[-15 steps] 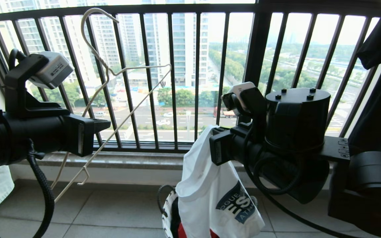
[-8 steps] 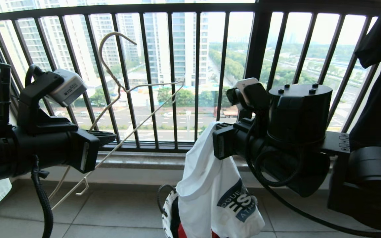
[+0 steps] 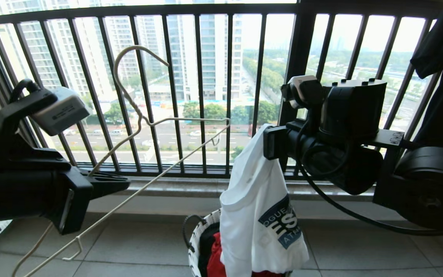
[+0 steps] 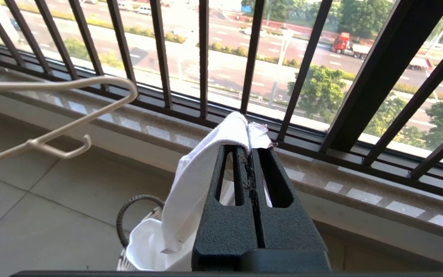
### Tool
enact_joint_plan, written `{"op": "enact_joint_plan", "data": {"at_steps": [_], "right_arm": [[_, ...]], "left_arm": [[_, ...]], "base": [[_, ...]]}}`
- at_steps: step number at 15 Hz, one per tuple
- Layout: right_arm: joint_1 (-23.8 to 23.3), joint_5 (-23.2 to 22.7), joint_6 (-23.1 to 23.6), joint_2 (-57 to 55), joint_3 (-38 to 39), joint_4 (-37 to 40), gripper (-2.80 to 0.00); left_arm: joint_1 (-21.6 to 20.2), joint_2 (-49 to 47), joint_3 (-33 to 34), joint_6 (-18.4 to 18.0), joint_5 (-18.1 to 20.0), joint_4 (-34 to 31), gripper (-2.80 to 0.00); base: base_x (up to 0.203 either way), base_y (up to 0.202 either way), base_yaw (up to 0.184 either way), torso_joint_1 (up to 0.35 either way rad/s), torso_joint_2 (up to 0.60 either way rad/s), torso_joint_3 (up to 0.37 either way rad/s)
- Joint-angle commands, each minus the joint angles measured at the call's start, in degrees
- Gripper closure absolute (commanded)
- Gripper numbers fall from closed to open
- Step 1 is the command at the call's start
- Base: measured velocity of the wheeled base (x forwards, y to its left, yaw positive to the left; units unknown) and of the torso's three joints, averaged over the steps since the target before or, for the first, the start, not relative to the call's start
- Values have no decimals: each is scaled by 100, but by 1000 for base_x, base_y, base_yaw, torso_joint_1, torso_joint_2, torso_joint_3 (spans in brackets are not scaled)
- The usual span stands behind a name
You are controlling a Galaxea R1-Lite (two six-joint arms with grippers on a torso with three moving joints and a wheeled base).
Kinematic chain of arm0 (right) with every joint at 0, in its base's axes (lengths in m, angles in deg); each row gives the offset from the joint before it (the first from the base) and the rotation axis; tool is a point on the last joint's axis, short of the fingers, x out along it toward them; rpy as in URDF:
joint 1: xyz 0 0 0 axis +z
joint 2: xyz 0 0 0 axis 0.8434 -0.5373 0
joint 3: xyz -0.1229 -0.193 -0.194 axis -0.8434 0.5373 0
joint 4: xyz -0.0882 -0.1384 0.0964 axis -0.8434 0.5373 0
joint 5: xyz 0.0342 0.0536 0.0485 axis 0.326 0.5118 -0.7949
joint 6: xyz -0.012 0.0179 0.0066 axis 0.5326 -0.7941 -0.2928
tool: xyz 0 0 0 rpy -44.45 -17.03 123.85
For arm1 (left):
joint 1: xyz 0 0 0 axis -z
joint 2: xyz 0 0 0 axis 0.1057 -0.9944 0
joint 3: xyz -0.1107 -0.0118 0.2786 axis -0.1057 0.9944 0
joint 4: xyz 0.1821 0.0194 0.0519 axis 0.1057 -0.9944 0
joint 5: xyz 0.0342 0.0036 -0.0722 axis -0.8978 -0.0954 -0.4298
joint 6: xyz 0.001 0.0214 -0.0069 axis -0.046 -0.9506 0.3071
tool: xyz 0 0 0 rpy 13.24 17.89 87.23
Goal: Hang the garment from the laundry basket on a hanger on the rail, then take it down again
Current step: Hang the clothes on the clothes rack
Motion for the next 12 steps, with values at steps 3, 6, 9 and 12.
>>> {"op": "enact_joint_plan", "data": {"at_steps": [3, 6, 9, 12], "right_arm": [[-186, 4, -208, -89, -283, 142, 0], [-230, -141, -651, -56, -518, 559, 0], [-176, -207, -779, -2, -529, 626, 0], [21, -216, -892, 77, -523, 650, 0]], "left_arm": [[30, 302, -528, -258, 508, -1355, 0], [406, 302, -510, -275, 532, -1440, 0], [435, 250, -484, -250, 535, -1391, 0], [505, 215, -466, -241, 526, -1391, 0]], "base": [[0, 0, 0, 0, 0, 0], [0, 0, 0, 0, 0, 0], [0, 0, 0, 0, 0, 0], [0, 0, 0, 0, 0, 0]]}}
